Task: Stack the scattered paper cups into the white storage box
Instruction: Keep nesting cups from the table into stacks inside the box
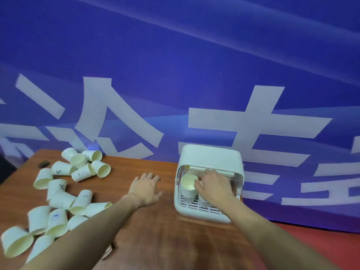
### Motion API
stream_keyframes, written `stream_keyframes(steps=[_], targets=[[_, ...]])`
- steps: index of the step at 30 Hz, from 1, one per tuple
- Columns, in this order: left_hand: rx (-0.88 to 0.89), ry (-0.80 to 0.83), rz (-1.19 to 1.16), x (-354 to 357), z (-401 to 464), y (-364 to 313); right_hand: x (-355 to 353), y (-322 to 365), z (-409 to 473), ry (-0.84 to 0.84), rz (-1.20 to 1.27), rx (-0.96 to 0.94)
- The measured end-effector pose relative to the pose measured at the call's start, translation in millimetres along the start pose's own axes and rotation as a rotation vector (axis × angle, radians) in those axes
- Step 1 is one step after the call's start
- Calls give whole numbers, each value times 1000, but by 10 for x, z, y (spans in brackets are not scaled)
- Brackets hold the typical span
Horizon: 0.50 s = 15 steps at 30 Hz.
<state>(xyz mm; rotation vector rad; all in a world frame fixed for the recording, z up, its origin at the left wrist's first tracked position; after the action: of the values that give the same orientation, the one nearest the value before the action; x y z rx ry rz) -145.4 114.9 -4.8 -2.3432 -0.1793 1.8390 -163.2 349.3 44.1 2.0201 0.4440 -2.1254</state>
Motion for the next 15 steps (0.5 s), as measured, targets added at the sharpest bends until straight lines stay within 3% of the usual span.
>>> stream_keyframes(steps=[5,15], targets=[[-52,-90,-22,-144,-336,231,-92,445,109,-5,27,-206],[-189,-106,-72,-195,-846,1198,-161,1510,257,69,-5,-348]])
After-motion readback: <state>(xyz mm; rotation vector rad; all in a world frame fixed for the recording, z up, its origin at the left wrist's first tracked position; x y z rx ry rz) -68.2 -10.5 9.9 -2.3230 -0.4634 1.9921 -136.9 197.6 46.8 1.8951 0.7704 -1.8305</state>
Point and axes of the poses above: each hand's wrist, its own z-axis towards the middle knuckle, its own x-axis out of the palm, y = z × x, the point moved 3 cm from there along z, towards the middle knuckle, and after that the axes turned 12 degrees about -z, right-handed, at the moved point
